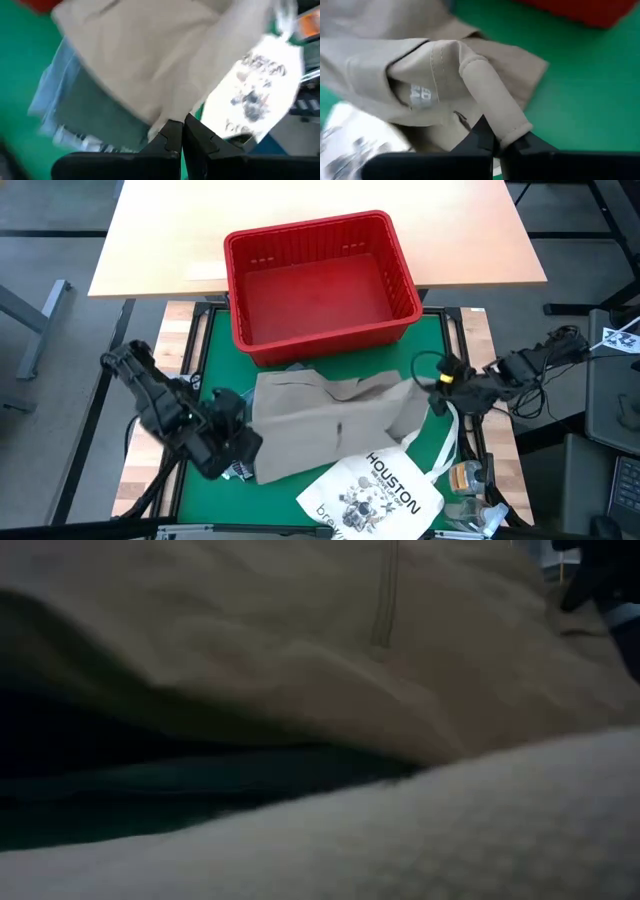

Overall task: Fold Laundry from Bin
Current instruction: Fold the light brown shorts

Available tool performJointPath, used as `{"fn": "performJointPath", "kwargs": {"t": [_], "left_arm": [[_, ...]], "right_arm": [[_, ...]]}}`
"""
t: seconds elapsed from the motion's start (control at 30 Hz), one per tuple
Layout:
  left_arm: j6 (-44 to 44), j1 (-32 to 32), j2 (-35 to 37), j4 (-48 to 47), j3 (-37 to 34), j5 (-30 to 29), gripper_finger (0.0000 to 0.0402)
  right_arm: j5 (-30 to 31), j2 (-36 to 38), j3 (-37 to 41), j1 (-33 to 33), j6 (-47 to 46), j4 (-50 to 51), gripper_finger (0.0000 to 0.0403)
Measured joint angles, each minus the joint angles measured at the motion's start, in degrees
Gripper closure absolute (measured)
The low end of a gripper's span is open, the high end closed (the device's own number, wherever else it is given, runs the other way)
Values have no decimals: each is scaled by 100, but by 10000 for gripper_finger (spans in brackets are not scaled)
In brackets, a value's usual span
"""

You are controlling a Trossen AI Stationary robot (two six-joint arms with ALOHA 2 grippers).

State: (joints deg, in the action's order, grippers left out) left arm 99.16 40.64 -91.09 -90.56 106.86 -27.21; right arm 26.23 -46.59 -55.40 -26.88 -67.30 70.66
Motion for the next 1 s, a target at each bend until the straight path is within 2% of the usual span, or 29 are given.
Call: {"fn": "performJointPath", "kwargs": {"t": [0.07, 0.2, 0.33, 0.43, 0.6, 0.87, 1.0], "left_arm": [[-547, -192, 115, 102, -66, -245, 401], [-1096, -576, 191, 50, -78, -960, 401], [-1809, -1014, 169, 62, -149, -1092, 401], [-2165, -1353, 167, 48, -381, -1024, 401], [-2664, -1849, 160, 50, -884, -470, 401], [-3209, -2535, 157, 73, -1931, -22, 401], [-3409, -2846, 157, 96, -2449, 13, 401]], "right_arm": [[22, -18, 0, 333, 31, 174, 398], [75, -105, 0, 955, 349, 163, 398], [173, -212, 0, 1483, 668, 162, 398], [180, -351, 0, 1853, 952, 119, 398], [99, -582, 0, 2430, 1420, 153, 398], [-518, -1164, 0, 3647, 2256, 72, 398], [-835, -1548, 0, 4327, 2732, -144, 398]]}}
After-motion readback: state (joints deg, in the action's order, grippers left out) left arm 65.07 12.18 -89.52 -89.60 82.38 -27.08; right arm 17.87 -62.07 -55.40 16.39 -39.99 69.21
